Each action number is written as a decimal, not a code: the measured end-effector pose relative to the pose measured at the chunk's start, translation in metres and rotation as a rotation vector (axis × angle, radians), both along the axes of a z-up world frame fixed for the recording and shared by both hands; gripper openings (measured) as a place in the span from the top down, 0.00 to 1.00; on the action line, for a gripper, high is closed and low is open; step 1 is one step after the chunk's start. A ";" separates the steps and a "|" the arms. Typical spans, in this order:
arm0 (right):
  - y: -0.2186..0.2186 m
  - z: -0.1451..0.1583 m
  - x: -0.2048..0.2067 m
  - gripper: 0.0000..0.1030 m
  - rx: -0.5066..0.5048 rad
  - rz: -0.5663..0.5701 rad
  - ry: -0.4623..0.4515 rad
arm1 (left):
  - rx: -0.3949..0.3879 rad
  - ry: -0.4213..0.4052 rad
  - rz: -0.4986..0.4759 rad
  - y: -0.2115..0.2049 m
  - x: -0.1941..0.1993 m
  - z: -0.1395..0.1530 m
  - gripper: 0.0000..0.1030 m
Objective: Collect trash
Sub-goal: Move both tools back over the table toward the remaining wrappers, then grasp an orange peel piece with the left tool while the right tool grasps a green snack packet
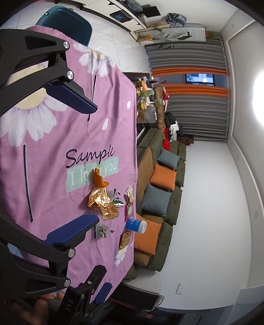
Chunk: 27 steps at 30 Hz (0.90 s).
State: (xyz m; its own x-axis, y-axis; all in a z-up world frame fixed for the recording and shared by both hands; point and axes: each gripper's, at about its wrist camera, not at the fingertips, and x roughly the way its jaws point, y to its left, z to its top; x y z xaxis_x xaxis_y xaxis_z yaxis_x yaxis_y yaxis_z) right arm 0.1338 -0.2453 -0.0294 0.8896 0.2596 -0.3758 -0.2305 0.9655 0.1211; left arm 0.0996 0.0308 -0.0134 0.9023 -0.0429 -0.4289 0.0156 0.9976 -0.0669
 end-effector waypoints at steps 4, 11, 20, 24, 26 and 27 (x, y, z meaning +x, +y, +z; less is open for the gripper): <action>0.001 -0.005 0.024 0.07 -0.001 -0.001 0.045 | 0.019 0.025 -0.026 -0.006 0.024 -0.005 0.06; 0.002 -0.016 0.066 0.07 0.010 -0.005 0.131 | 0.037 0.080 -0.074 -0.017 0.077 -0.020 0.06; 0.004 -0.037 0.114 0.07 0.000 -0.012 0.253 | 0.013 0.193 -0.086 -0.020 0.145 -0.052 0.06; 0.004 -0.048 0.135 0.16 0.035 0.016 0.353 | -0.017 0.280 -0.090 -0.020 0.173 -0.064 0.06; 0.002 -0.047 0.139 0.17 0.027 0.004 0.357 | -0.010 0.290 -0.091 -0.023 0.182 -0.067 0.06; 0.003 -0.047 0.141 0.17 0.020 0.001 0.360 | -0.012 0.315 -0.097 -0.025 0.189 -0.071 0.06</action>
